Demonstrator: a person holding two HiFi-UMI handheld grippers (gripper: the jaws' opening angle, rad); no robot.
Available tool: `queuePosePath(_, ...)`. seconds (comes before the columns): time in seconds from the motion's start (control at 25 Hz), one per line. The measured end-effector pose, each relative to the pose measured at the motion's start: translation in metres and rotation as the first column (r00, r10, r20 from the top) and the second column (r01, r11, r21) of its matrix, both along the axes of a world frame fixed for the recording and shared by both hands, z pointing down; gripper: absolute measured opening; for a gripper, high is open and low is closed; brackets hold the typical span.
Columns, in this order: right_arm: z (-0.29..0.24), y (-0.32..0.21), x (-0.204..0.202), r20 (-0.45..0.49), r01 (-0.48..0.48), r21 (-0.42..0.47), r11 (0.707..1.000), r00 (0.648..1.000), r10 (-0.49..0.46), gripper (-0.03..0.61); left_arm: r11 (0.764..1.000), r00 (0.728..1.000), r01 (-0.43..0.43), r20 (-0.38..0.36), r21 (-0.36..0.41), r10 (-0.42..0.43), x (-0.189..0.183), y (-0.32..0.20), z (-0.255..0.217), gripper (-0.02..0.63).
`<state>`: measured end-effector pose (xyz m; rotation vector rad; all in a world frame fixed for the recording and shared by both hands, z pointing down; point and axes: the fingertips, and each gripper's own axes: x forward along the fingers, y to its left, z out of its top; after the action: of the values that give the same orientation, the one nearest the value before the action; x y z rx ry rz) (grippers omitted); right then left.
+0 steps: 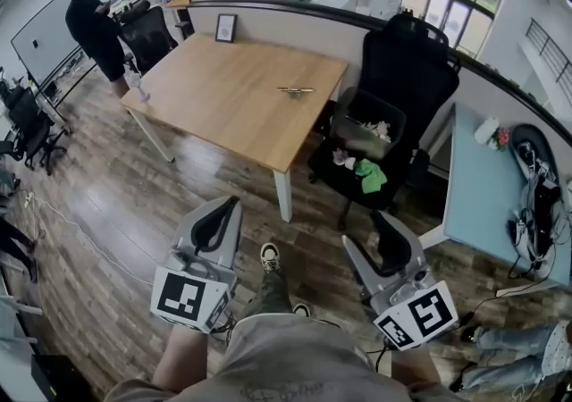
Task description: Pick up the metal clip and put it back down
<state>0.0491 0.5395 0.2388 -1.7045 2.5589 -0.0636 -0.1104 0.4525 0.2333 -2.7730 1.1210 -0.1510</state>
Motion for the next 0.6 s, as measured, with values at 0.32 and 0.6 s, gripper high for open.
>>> queuePosePath(0.32, 0.017, -0.058, 0.015, 0.01, -0.014, -0.052, 0.999, 1.0, 0.014, 0.209, 1.0, 1.0, -0.009, -0.007, -0.015, 0.008, 0.013, -0.053, 0.009, 0.0)
queuePosePath(0.6, 0.042, -0.139, 0.018, 0.027, -0.009, -0.13, 0.991, 1.0, 0.013, 0.209, 0.998, 1.0, -0.027, -0.008, -0.064, 0.026, 0.019, -0.129, 0.026, 0.002)
